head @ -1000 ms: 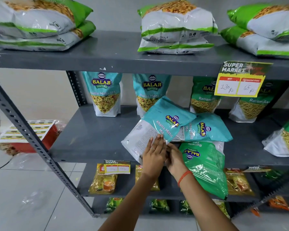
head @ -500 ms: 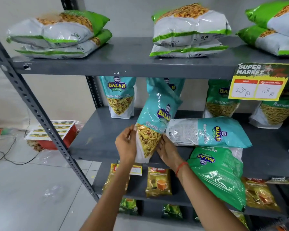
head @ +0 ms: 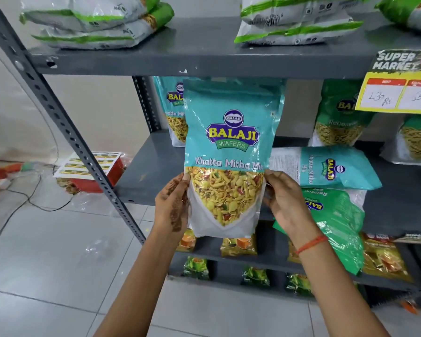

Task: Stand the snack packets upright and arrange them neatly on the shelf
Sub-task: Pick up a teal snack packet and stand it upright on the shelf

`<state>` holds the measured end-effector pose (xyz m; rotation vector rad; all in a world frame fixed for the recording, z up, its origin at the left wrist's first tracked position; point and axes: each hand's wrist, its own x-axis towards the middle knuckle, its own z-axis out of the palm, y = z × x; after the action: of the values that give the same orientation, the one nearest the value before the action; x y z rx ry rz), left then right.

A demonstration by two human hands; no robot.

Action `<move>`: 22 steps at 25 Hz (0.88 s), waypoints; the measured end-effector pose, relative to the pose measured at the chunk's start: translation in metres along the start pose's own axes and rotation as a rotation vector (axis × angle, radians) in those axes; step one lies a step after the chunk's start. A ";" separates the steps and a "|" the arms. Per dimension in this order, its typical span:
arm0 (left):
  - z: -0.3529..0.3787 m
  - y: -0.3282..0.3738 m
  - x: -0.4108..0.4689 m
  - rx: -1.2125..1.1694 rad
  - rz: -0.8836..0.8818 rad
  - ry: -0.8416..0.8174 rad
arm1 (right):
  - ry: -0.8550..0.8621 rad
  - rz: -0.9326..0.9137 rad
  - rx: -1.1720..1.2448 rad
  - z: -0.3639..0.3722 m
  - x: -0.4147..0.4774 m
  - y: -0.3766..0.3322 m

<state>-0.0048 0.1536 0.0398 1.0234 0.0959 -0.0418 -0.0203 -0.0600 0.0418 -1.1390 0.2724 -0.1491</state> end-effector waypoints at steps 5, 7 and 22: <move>0.004 0.008 -0.009 0.038 0.009 0.017 | -0.039 -0.016 -0.003 -0.002 -0.002 -0.007; -0.001 0.011 -0.006 0.067 0.020 0.051 | -0.048 -0.008 -0.006 0.005 0.006 -0.002; -0.101 0.022 0.172 0.182 0.099 0.590 | -0.059 -0.178 -0.185 0.159 0.106 0.119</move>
<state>0.1623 0.2529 -0.0106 1.1956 0.5865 0.3493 0.1251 0.1011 -0.0187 -1.3491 0.1335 -0.2513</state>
